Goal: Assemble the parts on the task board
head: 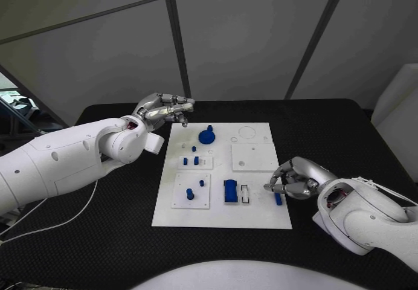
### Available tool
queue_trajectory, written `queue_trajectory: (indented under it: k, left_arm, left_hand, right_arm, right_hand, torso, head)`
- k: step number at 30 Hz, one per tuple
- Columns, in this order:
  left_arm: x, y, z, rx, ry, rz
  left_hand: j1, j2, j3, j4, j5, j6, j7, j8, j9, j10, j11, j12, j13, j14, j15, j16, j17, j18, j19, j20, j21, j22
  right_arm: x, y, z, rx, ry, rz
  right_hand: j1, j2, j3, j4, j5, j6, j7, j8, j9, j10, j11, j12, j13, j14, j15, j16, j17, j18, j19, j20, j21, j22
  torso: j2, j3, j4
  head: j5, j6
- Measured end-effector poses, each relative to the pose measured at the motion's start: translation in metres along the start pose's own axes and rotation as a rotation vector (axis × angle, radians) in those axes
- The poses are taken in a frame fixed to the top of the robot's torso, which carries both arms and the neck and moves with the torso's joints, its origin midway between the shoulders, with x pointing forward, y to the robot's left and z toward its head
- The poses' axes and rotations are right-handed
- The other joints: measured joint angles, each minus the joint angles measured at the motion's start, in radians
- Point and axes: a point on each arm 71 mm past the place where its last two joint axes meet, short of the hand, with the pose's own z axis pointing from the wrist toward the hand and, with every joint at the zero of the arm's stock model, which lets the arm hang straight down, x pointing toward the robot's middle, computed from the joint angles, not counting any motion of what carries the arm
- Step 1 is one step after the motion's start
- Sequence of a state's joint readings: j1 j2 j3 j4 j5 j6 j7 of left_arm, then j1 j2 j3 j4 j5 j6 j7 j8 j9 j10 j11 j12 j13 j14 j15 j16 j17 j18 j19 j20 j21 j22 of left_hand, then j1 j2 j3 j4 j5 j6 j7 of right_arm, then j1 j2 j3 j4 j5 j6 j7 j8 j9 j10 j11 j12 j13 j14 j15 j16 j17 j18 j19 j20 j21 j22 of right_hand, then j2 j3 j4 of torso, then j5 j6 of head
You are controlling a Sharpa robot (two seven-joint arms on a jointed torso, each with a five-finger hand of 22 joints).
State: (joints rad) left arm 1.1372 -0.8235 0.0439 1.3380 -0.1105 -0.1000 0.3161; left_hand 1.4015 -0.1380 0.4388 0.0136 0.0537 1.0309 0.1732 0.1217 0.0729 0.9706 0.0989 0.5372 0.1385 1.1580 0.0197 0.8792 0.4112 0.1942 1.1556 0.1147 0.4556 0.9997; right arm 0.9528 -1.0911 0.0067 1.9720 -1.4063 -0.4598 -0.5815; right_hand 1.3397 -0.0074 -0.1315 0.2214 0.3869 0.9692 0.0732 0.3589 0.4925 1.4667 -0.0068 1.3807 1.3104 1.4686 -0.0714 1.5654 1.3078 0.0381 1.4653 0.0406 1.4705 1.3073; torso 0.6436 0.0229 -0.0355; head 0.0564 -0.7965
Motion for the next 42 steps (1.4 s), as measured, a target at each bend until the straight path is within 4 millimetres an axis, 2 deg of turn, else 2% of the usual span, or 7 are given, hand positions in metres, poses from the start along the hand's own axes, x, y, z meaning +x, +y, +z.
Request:
queue_trajectory:
  k: [6, 11, 14, 26, 34, 42]
  left_arm:
    - [0.001, 0.001, 0.000, -0.001, 0.002, 0.000]
    - [0.001, 0.001, 0.000, -0.002, 0.002, 0.000]
    - [0.000, 0.001, 0.000, -0.002, 0.001, 0.000]
    - [-0.001, 0.001, -0.001, -0.003, -0.001, 0.001]
    - [-0.001, 0.001, -0.001, -0.003, -0.001, 0.001]
    - [-0.001, 0.001, -0.001, -0.003, -0.001, 0.001]
  left_hand:
    - [0.000, 0.000, 0.000, 0.000, 0.000, 0.000, 0.000, 0.000, 0.000, 0.000, 0.000, 0.000, 0.000, 0.000, 0.000, 0.000, 0.000, 0.000, 0.000, 0.000, 0.000, 0.000]
    - [0.000, 0.000, 0.000, 0.000, 0.000, 0.000, 0.000, 0.000, 0.000, 0.000, 0.000, 0.000, 0.000, 0.000, 0.000, 0.000, 0.000, 0.000, 0.000, 0.000, 0.000, 0.000]
    - [0.000, 0.000, 0.000, 0.000, 0.000, 0.000, 0.000, 0.000, 0.000, 0.000, 0.000, 0.000, 0.000, 0.000, 0.000, 0.000, 0.000, 0.000, 0.000, 0.000, 0.000, 0.000]
    - [0.000, 0.000, 0.000, 0.000, 0.000, 0.000, 0.000, 0.000, 0.000, 0.000, 0.000, 0.000, 0.000, 0.000, 0.000, 0.000, 0.000, 0.000, 0.000, 0.000, 0.000, 0.000]
    - [0.000, 0.000, 0.000, 0.000, 0.000, 0.000, 0.000, 0.000, 0.000, 0.000, 0.000, 0.000, 0.000, 0.000, 0.000, 0.000, 0.000, 0.000, 0.000, 0.000, 0.000, 0.000]
    - [0.000, 0.000, 0.000, 0.000, 0.000, 0.000, 0.000, 0.000, 0.000, 0.000, 0.000, 0.000, 0.000, 0.000, 0.000, 0.000, 0.000, 0.000, 0.000, 0.000, 0.000, 0.000]
  right_arm:
    - [-0.004, -0.007, -0.001, 0.008, -0.010, -0.034]
    - [-0.006, -0.014, 0.000, 0.030, -0.016, -0.083]
    - [-0.006, -0.017, 0.000, 0.041, -0.013, -0.119]
    - [-0.003, -0.019, 0.005, 0.054, 0.022, -0.249]
    - [0.003, -0.014, 0.008, 0.044, 0.046, -0.286]
    - [0.006, -0.011, 0.011, 0.035, 0.058, -0.307]
  right_hand:
    - [0.012, 0.004, 0.000, 0.000, 0.000, 0.010, 0.004, -0.017, -0.012, 0.000, 0.000, -0.010, 0.000, -0.004, 0.004, 0.000, 0.000, 0.000, 0.000, 0.000, -0.004, 0.000]
    - [0.012, 0.004, -0.016, 0.016, 0.002, 0.026, 0.004, -0.029, -0.021, 0.000, 0.000, -0.012, 0.001, -0.004, 0.004, 0.000, 0.000, 0.000, 0.004, 0.004, -0.004, 0.000]
    - [0.007, -0.001, -0.033, 0.033, 0.037, 0.041, -0.002, -0.037, -0.026, 0.000, 0.000, -0.013, 0.000, -0.004, 0.004, 0.000, 0.000, 0.000, 0.004, 0.004, -0.004, 0.000]
    - [-0.013, -0.021, -0.058, 0.058, 0.040, 0.057, -0.004, -0.037, -0.025, 0.000, 0.000, -0.011, -0.002, -0.004, 0.004, 0.000, 0.000, 0.000, 0.004, 0.004, -0.004, 0.000]
    - [-0.017, -0.017, -0.063, 0.063, 0.037, 0.060, -0.002, -0.038, -0.021, 0.000, 0.000, -0.011, -0.002, -0.004, 0.004, 0.000, 0.000, 0.000, 0.004, 0.004, -0.008, 0.000]
    - [-0.017, -0.017, -0.063, 0.063, 0.037, 0.068, -0.007, -0.037, -0.017, 0.000, 0.000, -0.011, -0.002, -0.004, 0.004, 0.000, 0.000, 0.000, 0.004, 0.004, -0.008, 0.000]
  torso:
    - [0.000, 0.0001, 0.0010]
    - [0.000, -0.0002, 0.0019]
    - [0.001, -0.0006, 0.0029]
    - [0.002, -0.0004, 0.0029]
    - [0.002, 0.0000, 0.0026]
    - [0.002, -0.0004, 0.0024]
  head:
    - [-0.017, 0.005]
    - [-0.035, 0.003]
    - [-0.041, 0.003]
    - [-0.045, -0.007]
    - [-0.039, -0.013]
    - [-0.037, -0.017]
